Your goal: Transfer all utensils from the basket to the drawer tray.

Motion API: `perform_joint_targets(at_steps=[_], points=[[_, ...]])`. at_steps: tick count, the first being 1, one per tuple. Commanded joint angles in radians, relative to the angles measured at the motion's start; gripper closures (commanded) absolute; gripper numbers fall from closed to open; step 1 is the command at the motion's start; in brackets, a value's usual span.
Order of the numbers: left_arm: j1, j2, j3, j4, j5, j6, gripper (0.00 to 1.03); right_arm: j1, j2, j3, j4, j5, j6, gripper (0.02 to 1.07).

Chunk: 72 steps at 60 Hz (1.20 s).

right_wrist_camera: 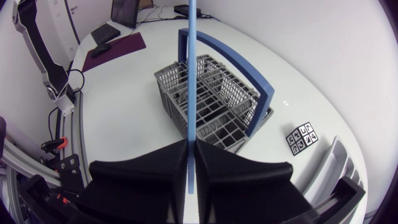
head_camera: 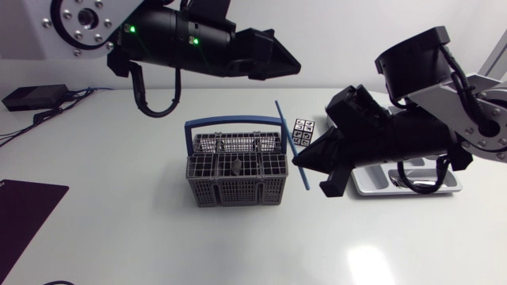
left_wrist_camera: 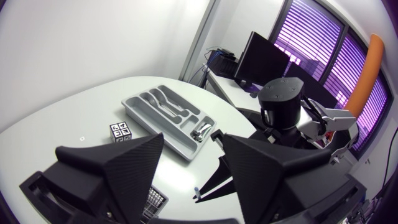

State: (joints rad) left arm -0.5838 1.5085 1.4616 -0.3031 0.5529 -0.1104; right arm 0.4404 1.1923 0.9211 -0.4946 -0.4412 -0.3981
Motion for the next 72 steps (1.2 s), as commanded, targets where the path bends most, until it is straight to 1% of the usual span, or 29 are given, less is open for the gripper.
perform_joint_targets(at_steps=[1, 6, 13, 14, 15, 19, 22, 24, 26, 31, 36, 39, 42, 48, 63, 64, 68, 72], points=[[0.039, -0.039, 0.032, 0.022, 0.005, -0.034, 0.12, -0.045, 0.012, -0.034, -0.013, 0.001, -0.027, 1.01], [0.065, -0.065, 0.032, 0.036, -0.01, -0.041, 0.11, -0.104, 0.018, -0.041, -0.019, -0.001, -0.044, 1.01], [0.095, -0.093, 0.02, 0.033, -0.027, -0.012, 0.11, -0.224, 0.056, -0.025, -0.025, -0.014, -0.056, 1.01], [0.095, -0.1, 0.013, 0.019, -0.033, 0.012, 0.11, -0.27, 0.078, -0.014, -0.025, -0.016, -0.058, 1.01], [0.095, -0.1, 0.013, 0.019, -0.034, 0.014, 0.11, -0.279, 0.081, -0.013, -0.025, -0.016, -0.058, 1.01], [0.091, -0.105, 0.003, -0.041, -0.068, 0.094, 0.11, -0.376, 0.138, 0.021, -0.025, -0.022, -0.062, 1.01], [0.091, -0.119, -0.02, -0.064, -0.085, 0.14, 0.11, -0.443, 0.193, 0.053, -0.025, -0.022, -0.056, 1.01], [0.091, -0.123, -0.032, -0.071, -0.094, 0.16, 0.11, -0.468, 0.214, 0.065, -0.022, -0.021, -0.047, 1.01], [0.088, -0.137, -0.058, -0.094, -0.125, 0.21, 0.11, -0.511, 0.267, 0.096, -0.022, -0.021, -0.033, 1.01], [0.082, -0.166, -0.13, -0.102, -0.176, 0.288, 0.11, -0.566, 0.366, 0.15, -0.019, 0.006, -0.001, 1.01], [0.076, -0.194, -0.19, -0.108, -0.222, 0.353, 0.11, -0.597, 0.457, 0.206, -0.021, 0.042, 0.035, 1.01], [0.076, -0.206, -0.218, -0.11, -0.232, 0.374, 0.11, -0.606, 0.501, 0.237, -0.025, 0.061, 0.05, 1.01], [0.076, -0.226, -0.265, -0.108, -0.271, 0.419, 0.11, -0.612, 0.54, 0.263, -0.027, 0.081, 0.064, 1.01], [0.085, -0.255, -0.328, -0.102, -0.308, 0.463, 0.11, -0.612, 0.602, 0.308, -0.032, 0.108, 0.09, 1.01], [0.101, -0.327, -0.475, -0.06, -0.312, 0.535, 0.11, -0.612, 0.711, 0.394, -0.082, 0.133, 0.133, 0.99], [0.101, -0.33, -0.488, -0.054, -0.312, 0.538, 0.11, -0.612, 0.716, 0.397, -0.084, 0.133, 0.133, 0.98], [0.102, -0.34, -0.526, -0.036, -0.312, 0.551, 0.11, -0.612, 0.734, 0.406, -0.087, 0.144, 0.145, 0.88], [0.107, -0.346, -0.557, -0.019, -0.314, 0.563, 0.11, -0.608, 0.742, 0.409, -0.088, 0.159, 0.145, 0.86]])
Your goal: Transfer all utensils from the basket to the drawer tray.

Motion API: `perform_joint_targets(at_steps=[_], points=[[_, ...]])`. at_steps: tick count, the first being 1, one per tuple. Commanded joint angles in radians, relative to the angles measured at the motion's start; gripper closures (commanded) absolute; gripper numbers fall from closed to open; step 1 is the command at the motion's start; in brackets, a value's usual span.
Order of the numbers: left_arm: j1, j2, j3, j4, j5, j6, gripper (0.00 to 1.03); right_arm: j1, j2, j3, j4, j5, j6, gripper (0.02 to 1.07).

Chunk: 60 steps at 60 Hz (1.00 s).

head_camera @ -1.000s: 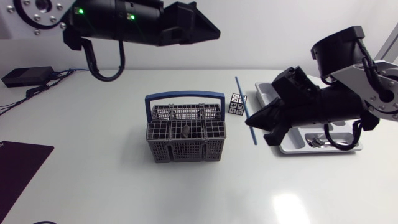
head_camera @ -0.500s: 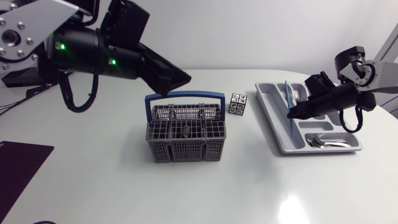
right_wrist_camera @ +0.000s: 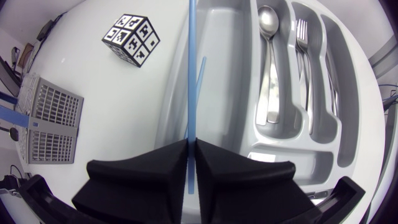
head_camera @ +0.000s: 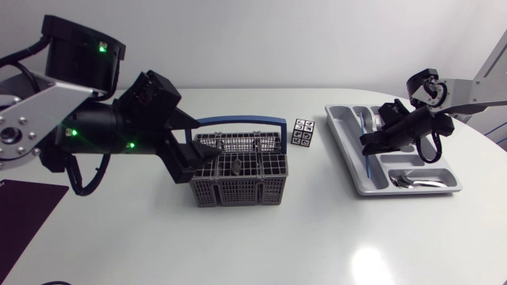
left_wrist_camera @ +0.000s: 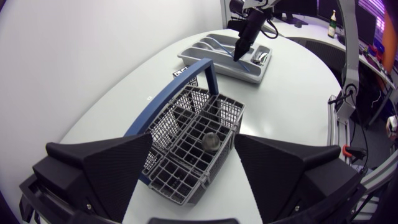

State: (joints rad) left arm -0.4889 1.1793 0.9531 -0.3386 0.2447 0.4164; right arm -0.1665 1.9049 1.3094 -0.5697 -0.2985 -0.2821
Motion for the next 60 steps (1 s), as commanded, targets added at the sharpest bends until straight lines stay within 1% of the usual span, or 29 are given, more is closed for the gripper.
perform_joint_targets(at_steps=[1, 2, 4, 5, 7, 10, 11, 12, 14, 18, 25, 35, 46, 50, 60], points=[[0.015, -0.021, -0.059, 0.024, -0.005, 0.039, 0.11, -0.001, 0.031, 0.021, -0.013, 0.019, 0.029, 0.86], [0.016, -0.024, -0.066, 0.03, -0.005, 0.041, 0.11, 0.001, 0.033, 0.022, -0.013, 0.019, 0.031, 0.86], [0.019, -0.026, -0.077, 0.036, -0.005, 0.042, 0.11, 0.002, 0.036, 0.024, -0.015, 0.024, 0.038, 0.82], [0.019, -0.029, -0.083, 0.041, -0.005, 0.042, 0.11, 0.005, 0.036, 0.024, -0.015, 0.036, 0.038, 0.75], [0.021, -0.03, -0.088, 0.043, -0.005, 0.042, 0.11, 0.009, 0.036, 0.024, -0.015, 0.052, 0.038, 0.66], [0.021, -0.035, -0.105, 0.053, -0.005, 0.042, 0.11, 0.018, 0.034, 0.021, -0.016, 0.055, 0.04, 0.46], [0.023, -0.037, -0.106, 0.055, -0.005, 0.042, 0.11, 0.018, 0.034, 0.019, -0.016, 0.055, 0.04, 0.45], [0.023, -0.038, -0.112, 0.058, -0.005, 0.044, 0.11, 0.022, 0.031, 0.019, -0.018, 0.056, 0.04, 0.39], [0.023, -0.041, -0.123, 0.064, -0.005, 0.05, 0.11, 0.027, 0.025, 0.013, -0.018, 0.067, 0.041, 0.3], [0.024, -0.044, -0.14, 0.075, -0.005, 0.058, 0.11, 0.044, -0.003, -0.002, -0.018, 0.079, 0.043, 0.22], [0.029, -0.053, -0.189, 0.113, -0.005, 0.068, 0.11, 0.091, -0.107, -0.05, -0.018, 0.081, 0.05, 0.21], [0.042, -0.053, -0.232, 0.159, -0.005, 0.076, 0.11, 0.232, -0.25, -0.09, -0.052, 0.091, 0.087, 0.21], [0.042, -0.053, -0.294, 0.225, -0.004, 0.084, 0.11, 0.426, -0.325, -0.07, -0.114, 0.099, 0.161, 0.21], [0.042, -0.052, -0.312, 0.243, -0.004, 0.085, 0.11, 0.472, -0.331, -0.059, -0.121, 0.098, 0.181, 0.21], [0.042, -0.052, -0.344, 0.277, 0.002, 0.085, 0.11, 0.565, -0.337, -0.035, -0.128, 0.05, 0.205, 0.21]])
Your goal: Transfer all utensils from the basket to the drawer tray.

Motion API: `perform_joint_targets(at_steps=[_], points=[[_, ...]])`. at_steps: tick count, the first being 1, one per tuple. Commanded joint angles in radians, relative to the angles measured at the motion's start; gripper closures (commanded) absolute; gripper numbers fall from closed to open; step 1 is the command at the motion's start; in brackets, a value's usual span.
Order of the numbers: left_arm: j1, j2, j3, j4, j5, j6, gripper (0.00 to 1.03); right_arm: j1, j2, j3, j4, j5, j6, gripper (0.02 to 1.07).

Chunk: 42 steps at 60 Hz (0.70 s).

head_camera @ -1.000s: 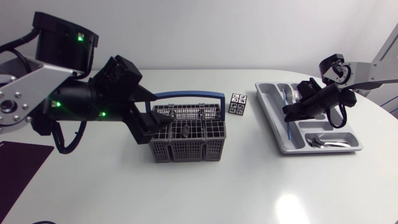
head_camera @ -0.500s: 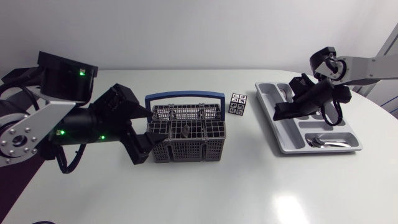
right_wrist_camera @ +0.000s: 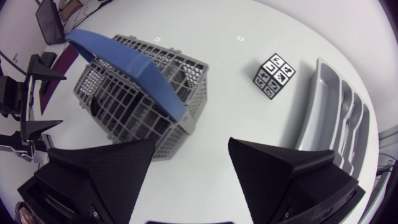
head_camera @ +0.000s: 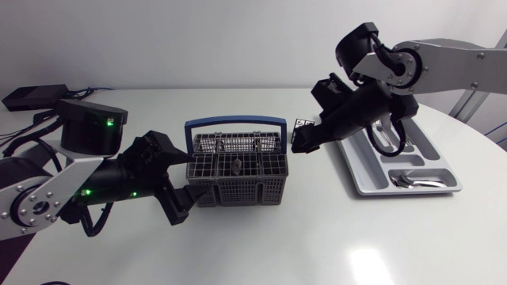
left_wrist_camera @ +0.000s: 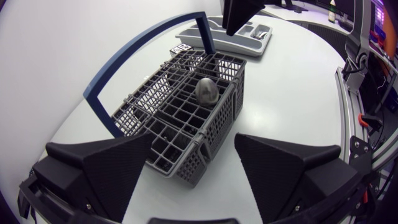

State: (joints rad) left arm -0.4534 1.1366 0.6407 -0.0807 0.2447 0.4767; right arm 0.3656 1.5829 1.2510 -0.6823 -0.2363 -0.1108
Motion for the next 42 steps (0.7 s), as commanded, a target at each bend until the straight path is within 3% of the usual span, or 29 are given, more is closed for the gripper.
perform_joint_targets(at_steps=[1, 29, 42], points=[[0.007, -0.009, -0.036, 0.024, 0.004, 0.026, 0.11, 0.047, -0.015, 0.027, -0.014, -0.017, 0.034, 0.21], [0.055, 0.008, -0.101, 0.137, 0.067, 0.007, 0.11, 0.194, 0.005, 0.048, 0.032, -0.12, 0.077, 0.22], [0.067, 0.064, -0.102, 0.19, 0.111, -0.013, 0.11, 0.242, 0.058, 0.065, 0.058, -0.14, 0.1, 0.37]])
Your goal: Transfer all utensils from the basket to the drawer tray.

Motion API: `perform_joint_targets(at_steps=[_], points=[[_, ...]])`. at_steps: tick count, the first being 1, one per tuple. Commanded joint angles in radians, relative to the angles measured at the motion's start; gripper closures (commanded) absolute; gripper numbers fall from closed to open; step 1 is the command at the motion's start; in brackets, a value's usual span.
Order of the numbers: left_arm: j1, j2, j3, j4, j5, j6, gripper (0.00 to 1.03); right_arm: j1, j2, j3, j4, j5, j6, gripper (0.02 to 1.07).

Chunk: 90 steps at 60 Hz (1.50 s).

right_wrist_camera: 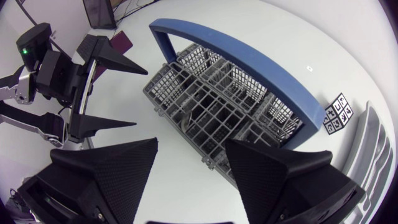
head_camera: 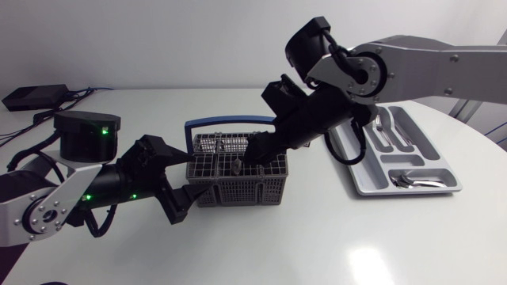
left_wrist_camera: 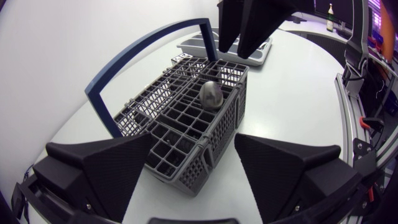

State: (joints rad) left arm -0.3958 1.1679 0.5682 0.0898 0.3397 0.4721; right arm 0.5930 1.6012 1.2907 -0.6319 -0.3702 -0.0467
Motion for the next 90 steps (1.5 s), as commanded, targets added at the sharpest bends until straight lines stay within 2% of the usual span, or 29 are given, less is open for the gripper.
perform_joint_targets(at_steps=[1, 13, 21, 41, 48, 57, 69, 90], points=[[0.011, 0.041, -0.03, 0.025, 0.019, -0.01, 0.11, 0.016, 0.046, 0.027, 0.009, -0.006, 0.039, 0.38], [0.04, 0.084, -0.019, 0.05, 0.061, -0.02, 0.11, 0.03, 0.095, 0.056, 0.017, -0.027, 0.05, 0.48], [0.055, 0.098, -0.013, 0.054, 0.079, -0.02, 0.11, 0.039, 0.135, 0.084, 0.012, -0.036, 0.053, 0.49], [0.063, 0.116, -0.008, 0.064, 0.094, -0.018, 0.11, 0.057, 0.206, 0.116, 0.014, -0.033, 0.059, 0.73], [0.061, 0.116, -0.008, 0.064, 0.104, -0.018, 0.11, 0.059, 0.218, 0.124, 0.018, -0.032, 0.059, 0.89], [0.058, 0.115, -0.01, 0.064, 0.105, -0.02, 0.11, 0.059, 0.226, 0.117, 0.031, -0.038, 0.057, 0.95], [0.054, 0.116, -0.01, 0.064, 0.105, -0.02, 0.11, 0.059, 0.218, 0.111, 0.032, -0.053, 0.053, 1.0], [0.055, 0.116, -0.011, 0.06, 0.104, -0.02, 0.11, 0.059, 0.157, 0.111, 0.023, -0.09, 0.05, 1.0]])
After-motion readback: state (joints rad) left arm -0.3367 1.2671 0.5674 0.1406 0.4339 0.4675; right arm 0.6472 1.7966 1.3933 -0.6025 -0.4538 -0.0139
